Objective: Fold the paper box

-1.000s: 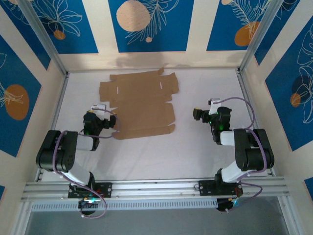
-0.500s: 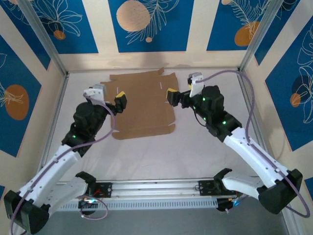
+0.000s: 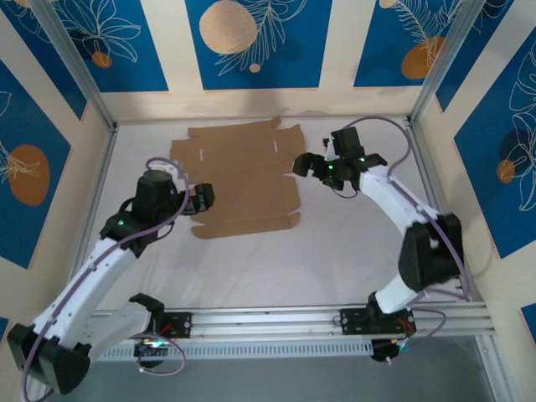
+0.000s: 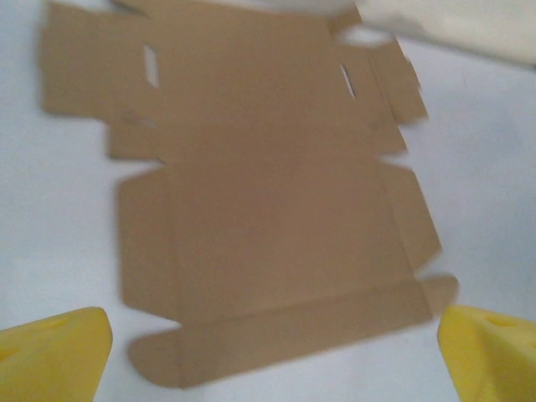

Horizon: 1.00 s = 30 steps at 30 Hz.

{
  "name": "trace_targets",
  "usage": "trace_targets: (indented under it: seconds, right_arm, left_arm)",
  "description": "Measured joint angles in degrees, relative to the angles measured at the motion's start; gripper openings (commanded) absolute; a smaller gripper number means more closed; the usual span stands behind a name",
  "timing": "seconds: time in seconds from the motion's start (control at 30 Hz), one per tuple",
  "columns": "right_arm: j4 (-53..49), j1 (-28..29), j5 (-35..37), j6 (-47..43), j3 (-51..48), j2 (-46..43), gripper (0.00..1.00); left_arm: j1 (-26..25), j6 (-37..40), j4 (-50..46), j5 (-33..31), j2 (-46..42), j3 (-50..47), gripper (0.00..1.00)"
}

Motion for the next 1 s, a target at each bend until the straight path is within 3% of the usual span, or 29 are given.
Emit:
trace_targets:
  seconds: [0.1, 0.23, 0.67, 0.77, 0.83, 0.97, 1.0]
  right_arm:
    - [0.81, -2.58, -3.52, -0.94, 3.17, 7.3, 0.9]
    - [-0.76, -6.91, -7.02, -3.08, 18.34, 21.44, 0.84]
    - [-14.1, -11.3, -16.63, -8.0, 66.77, 59.93, 0.7]
    - [-16.48, -11.04, -18.62, -8.26, 74.69, 63.56, 0.57]
    - [-16.0, -10.29, -20.26, -7.72, 75.52, 64.54, 0.44]
    - [-15.85, -8.66, -21.9, -6.78, 75.38, 65.99, 0.34]
    - [-15.93, -8.33, -22.16, -6.71, 75.23, 66.23, 0.28]
  left_arm:
    - [0.0, -0.07, -1.84, 7.89, 1.38, -0.87, 1.0]
    - [0.0, 0.13, -4.72, 12.92, 0.74, -0.9, 1.0]
    - [-0.37, 0.24, -3.78, 20.06, 0.85, -3.91, 1.0]
    - [-0.44, 0.28, -3.52, 20.04, 1.11, -3.91, 1.0]
    - [-0.46, 0.55, -3.52, 20.04, 1.11, -3.89, 1.0]
    - [-0.48, 1.36, -3.85, 19.78, 1.46, -3.67, 1.0]
    - [-0.48, 1.44, -3.85, 19.56, 1.46, -3.61, 1.0]
